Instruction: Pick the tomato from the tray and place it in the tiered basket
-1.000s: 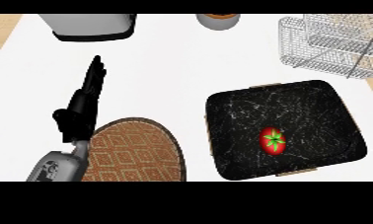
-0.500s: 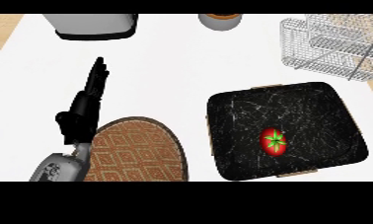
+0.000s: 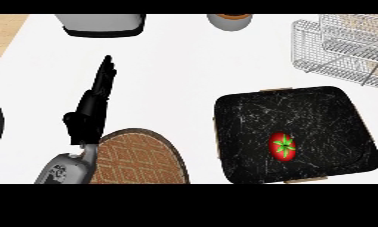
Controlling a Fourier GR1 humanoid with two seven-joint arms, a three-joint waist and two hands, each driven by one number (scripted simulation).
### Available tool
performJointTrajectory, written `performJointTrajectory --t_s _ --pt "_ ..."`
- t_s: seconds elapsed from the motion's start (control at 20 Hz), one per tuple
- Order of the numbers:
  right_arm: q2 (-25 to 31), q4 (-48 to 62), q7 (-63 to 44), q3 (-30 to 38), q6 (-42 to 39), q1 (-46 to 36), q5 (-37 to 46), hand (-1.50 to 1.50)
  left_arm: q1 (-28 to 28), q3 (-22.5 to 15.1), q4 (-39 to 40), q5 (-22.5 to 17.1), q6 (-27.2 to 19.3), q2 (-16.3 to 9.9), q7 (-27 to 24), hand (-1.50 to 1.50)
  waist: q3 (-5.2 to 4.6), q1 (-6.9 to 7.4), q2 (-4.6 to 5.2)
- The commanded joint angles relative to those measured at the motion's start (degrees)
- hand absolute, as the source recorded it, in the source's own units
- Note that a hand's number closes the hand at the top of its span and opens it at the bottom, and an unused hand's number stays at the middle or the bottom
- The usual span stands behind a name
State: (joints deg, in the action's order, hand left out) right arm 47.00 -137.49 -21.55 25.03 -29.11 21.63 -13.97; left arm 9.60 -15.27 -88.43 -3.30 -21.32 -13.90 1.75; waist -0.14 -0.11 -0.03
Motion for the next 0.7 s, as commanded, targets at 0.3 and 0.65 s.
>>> performJointTrajectory --t_s 0.3,0.65 --pt "2.2 -8.1 -19.5 -13.2 1.7 -9.4 3.7 -1.50 -1.4 1.5 0.3 1.1 2.0 0.7 -2.0 0.00 0.08 0.33 -0.01" --pt "1.2 -8.7 -29.2 -23.8 1.8 -12.1 7.8 -1.50 2.3 2.5 1.5 2.0 1.2 3.1 1.6 0.00 0.12 -0.22 -0.06"
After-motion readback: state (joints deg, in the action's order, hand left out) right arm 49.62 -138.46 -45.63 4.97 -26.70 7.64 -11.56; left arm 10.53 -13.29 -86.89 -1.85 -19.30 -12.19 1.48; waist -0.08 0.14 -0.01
